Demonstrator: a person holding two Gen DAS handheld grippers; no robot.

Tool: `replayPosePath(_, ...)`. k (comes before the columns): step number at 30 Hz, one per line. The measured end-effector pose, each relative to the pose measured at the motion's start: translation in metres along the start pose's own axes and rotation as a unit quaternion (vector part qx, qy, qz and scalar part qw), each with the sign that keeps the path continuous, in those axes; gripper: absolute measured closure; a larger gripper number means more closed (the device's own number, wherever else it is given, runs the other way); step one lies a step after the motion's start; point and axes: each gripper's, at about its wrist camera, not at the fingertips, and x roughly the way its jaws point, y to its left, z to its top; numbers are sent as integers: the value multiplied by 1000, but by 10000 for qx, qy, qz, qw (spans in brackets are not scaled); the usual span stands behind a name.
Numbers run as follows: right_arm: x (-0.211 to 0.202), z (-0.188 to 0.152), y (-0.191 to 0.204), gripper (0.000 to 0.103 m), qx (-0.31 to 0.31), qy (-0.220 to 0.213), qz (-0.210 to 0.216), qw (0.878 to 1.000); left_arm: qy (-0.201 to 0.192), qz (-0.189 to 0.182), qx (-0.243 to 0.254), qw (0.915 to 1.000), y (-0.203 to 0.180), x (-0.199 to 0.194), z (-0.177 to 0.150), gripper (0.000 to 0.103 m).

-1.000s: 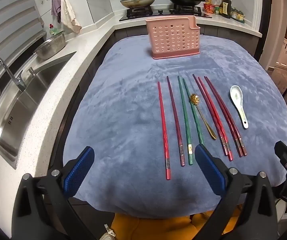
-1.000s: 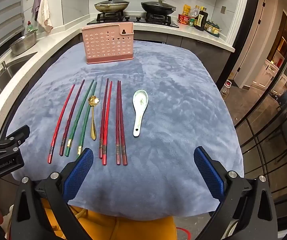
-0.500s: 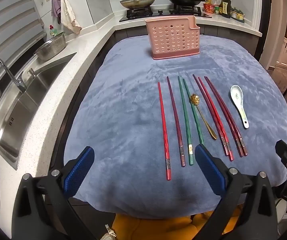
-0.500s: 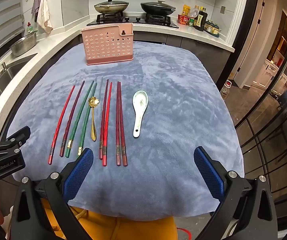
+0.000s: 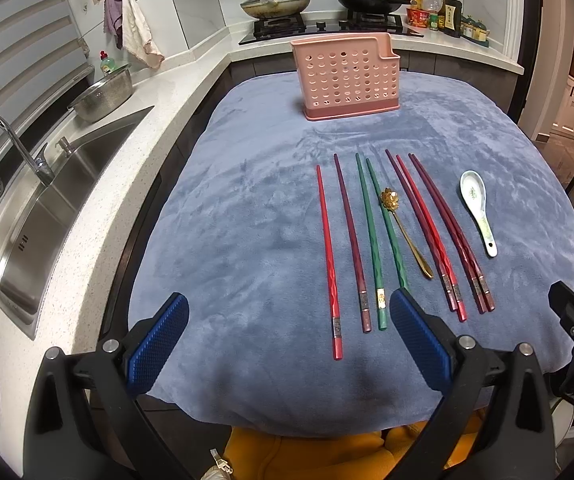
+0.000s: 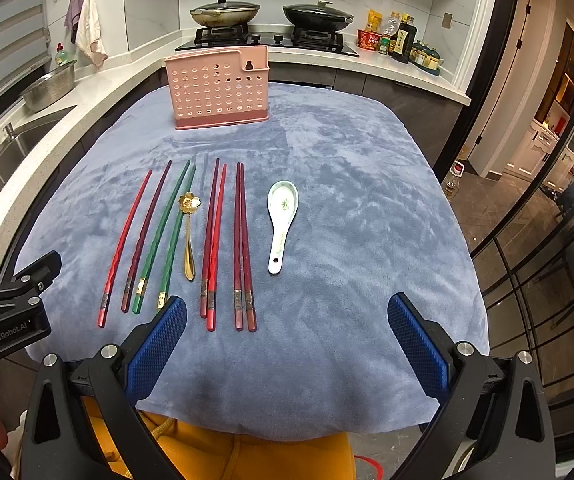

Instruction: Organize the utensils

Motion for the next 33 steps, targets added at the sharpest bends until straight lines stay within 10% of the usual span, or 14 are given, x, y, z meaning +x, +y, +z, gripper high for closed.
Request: replayPosePath(33, -2, 0, -1, 7, 33, -2, 37, 10000, -22, -18, 58, 10000, -3, -2, 0, 7)
